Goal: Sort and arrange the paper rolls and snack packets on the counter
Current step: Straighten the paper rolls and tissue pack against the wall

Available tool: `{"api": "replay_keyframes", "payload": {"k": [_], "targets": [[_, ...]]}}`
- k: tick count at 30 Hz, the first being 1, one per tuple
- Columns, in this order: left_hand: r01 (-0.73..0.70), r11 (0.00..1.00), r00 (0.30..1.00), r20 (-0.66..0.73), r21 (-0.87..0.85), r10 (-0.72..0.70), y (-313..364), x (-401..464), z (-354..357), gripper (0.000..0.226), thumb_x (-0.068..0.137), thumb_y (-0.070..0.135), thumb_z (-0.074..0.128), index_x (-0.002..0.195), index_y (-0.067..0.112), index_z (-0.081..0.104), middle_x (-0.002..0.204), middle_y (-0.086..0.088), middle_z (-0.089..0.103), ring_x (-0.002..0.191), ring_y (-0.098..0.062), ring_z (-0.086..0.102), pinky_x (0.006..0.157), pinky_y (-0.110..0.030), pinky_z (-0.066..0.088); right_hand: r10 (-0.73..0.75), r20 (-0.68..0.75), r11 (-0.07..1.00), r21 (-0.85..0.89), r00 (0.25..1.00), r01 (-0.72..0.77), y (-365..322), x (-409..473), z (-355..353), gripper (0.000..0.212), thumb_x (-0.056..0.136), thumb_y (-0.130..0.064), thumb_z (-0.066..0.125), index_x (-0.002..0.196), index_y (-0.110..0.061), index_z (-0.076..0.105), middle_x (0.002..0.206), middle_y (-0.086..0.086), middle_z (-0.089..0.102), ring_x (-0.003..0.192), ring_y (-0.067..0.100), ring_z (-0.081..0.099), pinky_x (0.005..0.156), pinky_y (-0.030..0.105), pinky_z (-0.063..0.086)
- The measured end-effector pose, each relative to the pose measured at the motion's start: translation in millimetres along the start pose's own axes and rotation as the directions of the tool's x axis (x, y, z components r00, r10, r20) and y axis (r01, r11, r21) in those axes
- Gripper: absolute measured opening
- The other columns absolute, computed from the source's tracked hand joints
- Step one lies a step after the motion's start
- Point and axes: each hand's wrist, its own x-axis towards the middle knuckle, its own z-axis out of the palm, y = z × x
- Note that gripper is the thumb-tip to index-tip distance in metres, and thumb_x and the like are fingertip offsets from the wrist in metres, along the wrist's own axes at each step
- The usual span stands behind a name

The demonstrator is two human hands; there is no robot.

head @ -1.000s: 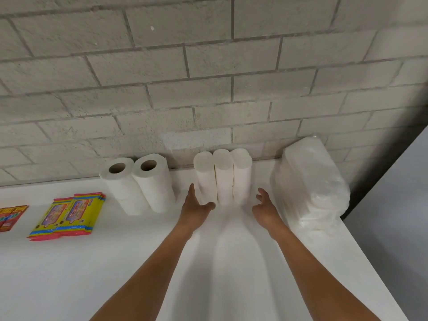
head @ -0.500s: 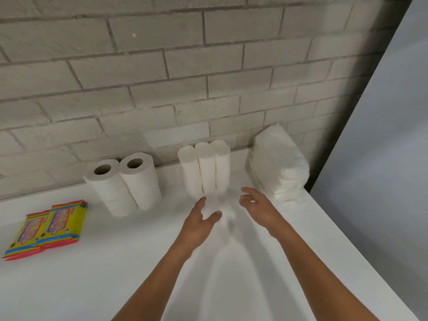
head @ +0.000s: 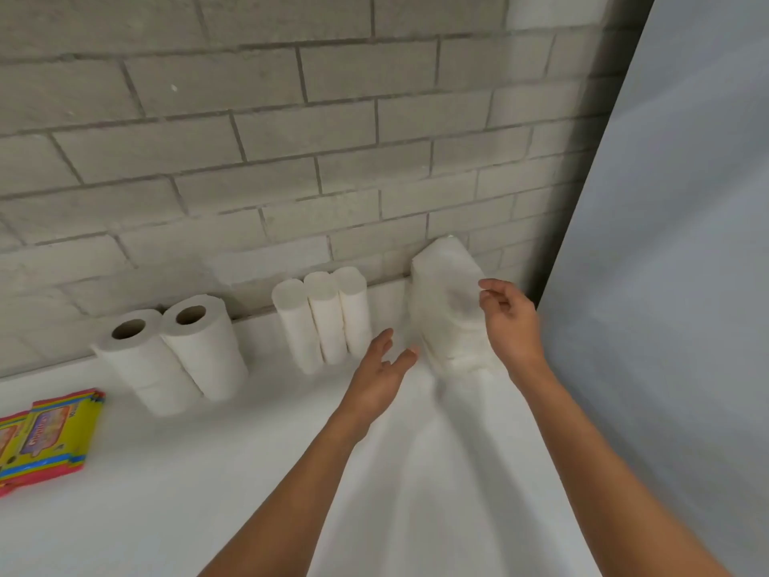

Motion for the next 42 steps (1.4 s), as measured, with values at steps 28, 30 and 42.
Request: {"api": "replay_keyframes", "payload": {"k": [28, 30, 42], "targets": [[0.066, 0.942, 0.982, -0.147, -0.329, -0.12, 5, 153, 137, 0.076, 0.084, 0.085, 0.026, 0.138, 0.039, 0.054, 0.129, 0.004, 0.067, 0.118, -0.017, 0.064, 0.111, -0.046, 0.041, 0.448, 0.659, 0.777, 0.046, 0.604, -0.628, 124, 158, -21, 0.053, 0.097, -0.066, 0.035, 0.119, -0.03, 0.067, 0.11, -0.005, 0.075, 0.108, 0.015, 0.067, 0.097, 0.032, 0.05], [0.077, 0.928, 0.98, -0.141, -0.366, -0.137, 2, 156, 143, 0.076, 0.085, 0.085, 0.027, 0.135, 0.037, 0.058, 0.124, 0.001, 0.07, 0.114, -0.018, 0.066, 0.109, -0.045, 0.044, 0.45, 0.674, 0.753, 0.067, 0.586, -0.655, 131, 159, -20, 0.059, 0.095, -0.069, 0.036, 0.128, -0.028, 0.064, 0.118, -0.001, 0.072, 0.114, 0.017, 0.065, 0.104, 0.035, 0.047], [0.071, 0.919, 0.983, -0.131, -0.387, -0.131, -1, 165, 161, 0.073, 0.087, 0.083, 0.026, 0.134, 0.038, 0.058, 0.125, 0.002, 0.069, 0.115, -0.018, 0.066, 0.109, -0.047, 0.044, 0.423, 0.711, 0.728, 0.102, 0.562, -0.678, 135, 169, -31, 0.052, 0.098, -0.066, 0.034, 0.116, -0.032, 0.069, 0.111, -0.002, 0.075, 0.1, 0.011, 0.072, 0.074, 0.022, 0.055]]}}
